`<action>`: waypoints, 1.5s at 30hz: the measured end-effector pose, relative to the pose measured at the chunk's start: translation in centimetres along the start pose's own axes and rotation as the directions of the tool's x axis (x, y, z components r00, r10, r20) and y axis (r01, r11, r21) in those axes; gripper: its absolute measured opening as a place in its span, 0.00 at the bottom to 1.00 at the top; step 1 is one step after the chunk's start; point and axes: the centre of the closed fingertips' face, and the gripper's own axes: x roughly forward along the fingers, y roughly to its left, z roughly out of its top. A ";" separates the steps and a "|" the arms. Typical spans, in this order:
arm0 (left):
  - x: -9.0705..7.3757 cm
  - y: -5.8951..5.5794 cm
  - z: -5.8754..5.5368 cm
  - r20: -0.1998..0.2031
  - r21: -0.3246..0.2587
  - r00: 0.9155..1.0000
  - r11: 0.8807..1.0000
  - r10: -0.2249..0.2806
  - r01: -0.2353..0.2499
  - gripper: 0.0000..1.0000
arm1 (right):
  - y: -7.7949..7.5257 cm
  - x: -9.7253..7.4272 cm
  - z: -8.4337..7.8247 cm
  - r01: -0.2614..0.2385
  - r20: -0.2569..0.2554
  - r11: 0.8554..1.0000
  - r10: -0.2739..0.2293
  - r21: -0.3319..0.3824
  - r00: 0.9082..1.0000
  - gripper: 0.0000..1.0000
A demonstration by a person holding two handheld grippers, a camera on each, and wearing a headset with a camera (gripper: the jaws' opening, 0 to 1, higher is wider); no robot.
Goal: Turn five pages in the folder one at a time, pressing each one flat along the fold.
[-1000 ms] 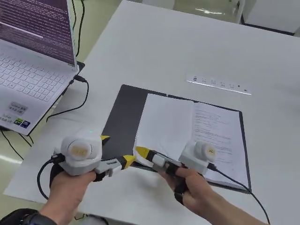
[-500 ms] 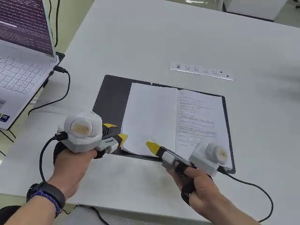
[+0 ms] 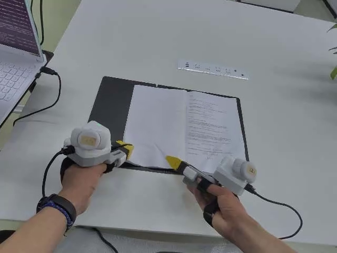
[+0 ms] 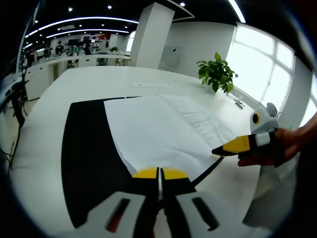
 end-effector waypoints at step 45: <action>0.1 0.5 -2.2 -0.038 -0.024 0.999 1.000 0.007 -0.008 0.00 | -3.5 3.6 7.8 0.031 -0.002 0.993 -0.031 -0.113 1.000 0.12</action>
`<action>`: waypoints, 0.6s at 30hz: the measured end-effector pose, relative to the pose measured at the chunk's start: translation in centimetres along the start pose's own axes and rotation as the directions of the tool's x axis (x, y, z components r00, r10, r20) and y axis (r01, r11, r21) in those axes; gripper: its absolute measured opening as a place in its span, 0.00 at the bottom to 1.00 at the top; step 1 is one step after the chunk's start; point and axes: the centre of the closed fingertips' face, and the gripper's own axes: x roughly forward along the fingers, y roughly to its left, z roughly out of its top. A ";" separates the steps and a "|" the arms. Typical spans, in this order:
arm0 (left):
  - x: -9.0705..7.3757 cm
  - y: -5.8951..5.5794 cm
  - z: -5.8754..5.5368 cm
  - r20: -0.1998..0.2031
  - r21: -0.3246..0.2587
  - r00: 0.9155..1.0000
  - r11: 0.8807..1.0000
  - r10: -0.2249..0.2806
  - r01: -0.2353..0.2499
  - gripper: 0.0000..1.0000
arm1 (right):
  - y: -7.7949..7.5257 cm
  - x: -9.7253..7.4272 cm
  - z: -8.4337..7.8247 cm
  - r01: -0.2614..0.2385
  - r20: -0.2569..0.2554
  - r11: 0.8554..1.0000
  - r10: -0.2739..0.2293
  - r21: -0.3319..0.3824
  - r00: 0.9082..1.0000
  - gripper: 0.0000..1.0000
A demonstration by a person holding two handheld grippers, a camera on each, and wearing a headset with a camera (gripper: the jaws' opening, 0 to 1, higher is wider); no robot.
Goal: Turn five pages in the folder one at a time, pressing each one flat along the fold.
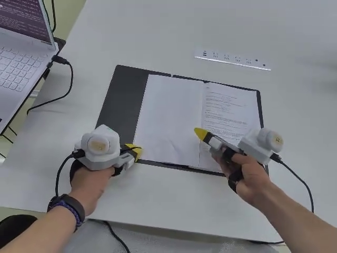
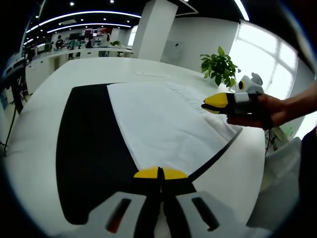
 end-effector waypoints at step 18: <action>0.2 0.3 -0.1 -0.008 -0.011 1.000 1.000 0.001 -0.001 0.00 | -3.1 2.6 1.7 0.064 0.003 0.998 -0.064 0.004 0.998 0.01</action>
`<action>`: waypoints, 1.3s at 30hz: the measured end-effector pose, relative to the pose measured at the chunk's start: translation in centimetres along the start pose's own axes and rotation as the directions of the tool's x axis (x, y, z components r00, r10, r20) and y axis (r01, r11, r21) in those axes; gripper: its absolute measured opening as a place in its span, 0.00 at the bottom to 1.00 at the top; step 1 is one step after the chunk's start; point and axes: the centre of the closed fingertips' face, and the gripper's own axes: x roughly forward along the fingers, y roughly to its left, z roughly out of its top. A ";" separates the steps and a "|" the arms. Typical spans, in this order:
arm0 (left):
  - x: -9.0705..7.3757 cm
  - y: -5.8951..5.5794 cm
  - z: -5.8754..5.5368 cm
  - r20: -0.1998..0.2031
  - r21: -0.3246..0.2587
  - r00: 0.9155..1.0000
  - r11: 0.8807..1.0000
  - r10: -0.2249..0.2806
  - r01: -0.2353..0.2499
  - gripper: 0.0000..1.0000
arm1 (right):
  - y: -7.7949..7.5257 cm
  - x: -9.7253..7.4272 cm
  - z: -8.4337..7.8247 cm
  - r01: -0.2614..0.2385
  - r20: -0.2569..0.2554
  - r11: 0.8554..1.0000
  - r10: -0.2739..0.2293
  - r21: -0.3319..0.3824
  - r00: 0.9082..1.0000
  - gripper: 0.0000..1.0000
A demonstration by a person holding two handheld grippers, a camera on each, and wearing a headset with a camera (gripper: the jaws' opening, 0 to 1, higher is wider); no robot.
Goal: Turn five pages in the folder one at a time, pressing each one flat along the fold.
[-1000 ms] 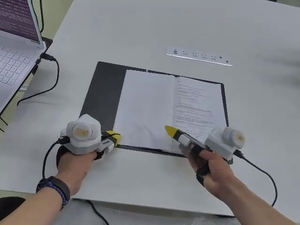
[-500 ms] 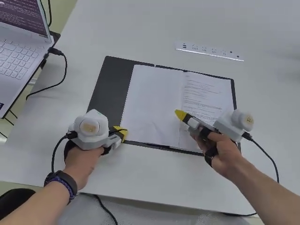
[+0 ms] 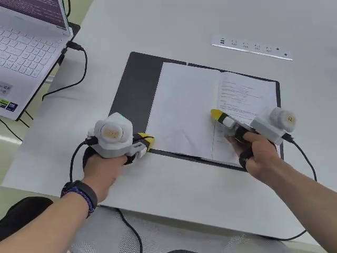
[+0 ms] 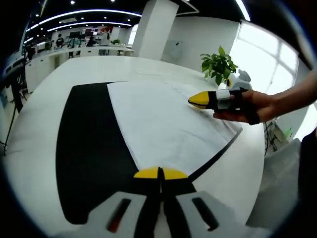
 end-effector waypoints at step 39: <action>-0.1 0.0 -0.2 -0.012 0.002 1.000 1.000 -0.017 0.017 0.00 | -0.2 3.3 4.5 0.042 0.111 0.997 -0.048 0.058 0.993 0.00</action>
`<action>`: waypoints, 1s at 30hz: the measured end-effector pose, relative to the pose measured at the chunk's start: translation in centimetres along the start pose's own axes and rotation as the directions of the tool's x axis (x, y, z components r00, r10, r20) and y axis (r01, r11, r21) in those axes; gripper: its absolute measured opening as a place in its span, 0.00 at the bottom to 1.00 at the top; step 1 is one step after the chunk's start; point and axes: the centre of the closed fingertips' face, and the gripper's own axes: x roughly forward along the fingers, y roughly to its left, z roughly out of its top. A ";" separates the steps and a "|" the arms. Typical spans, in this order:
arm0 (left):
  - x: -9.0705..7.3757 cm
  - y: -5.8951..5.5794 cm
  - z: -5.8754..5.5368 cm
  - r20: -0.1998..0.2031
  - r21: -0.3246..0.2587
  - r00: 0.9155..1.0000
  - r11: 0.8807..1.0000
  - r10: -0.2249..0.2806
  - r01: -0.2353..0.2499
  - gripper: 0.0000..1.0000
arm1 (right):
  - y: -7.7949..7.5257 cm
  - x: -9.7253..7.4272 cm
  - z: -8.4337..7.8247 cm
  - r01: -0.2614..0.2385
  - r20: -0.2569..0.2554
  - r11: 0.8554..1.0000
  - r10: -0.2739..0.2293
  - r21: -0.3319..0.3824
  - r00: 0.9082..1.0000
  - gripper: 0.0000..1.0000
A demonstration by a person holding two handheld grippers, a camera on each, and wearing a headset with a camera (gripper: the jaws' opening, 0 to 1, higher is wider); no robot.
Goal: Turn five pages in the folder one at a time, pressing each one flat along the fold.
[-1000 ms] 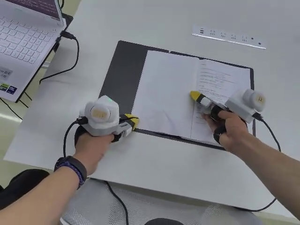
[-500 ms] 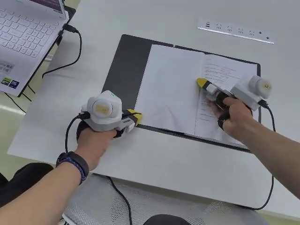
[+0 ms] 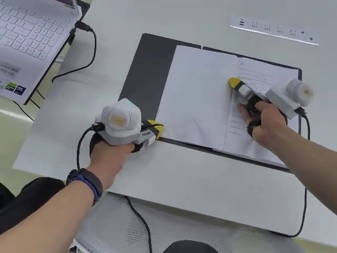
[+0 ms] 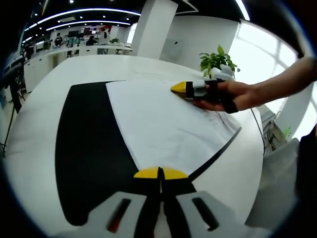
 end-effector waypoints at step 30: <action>0.4 0.4 -0.3 -0.017 0.029 1.000 0.999 0.020 -0.019 0.00 | -2.5 5.4 4.7 0.081 0.101 0.997 -0.081 0.007 0.992 0.00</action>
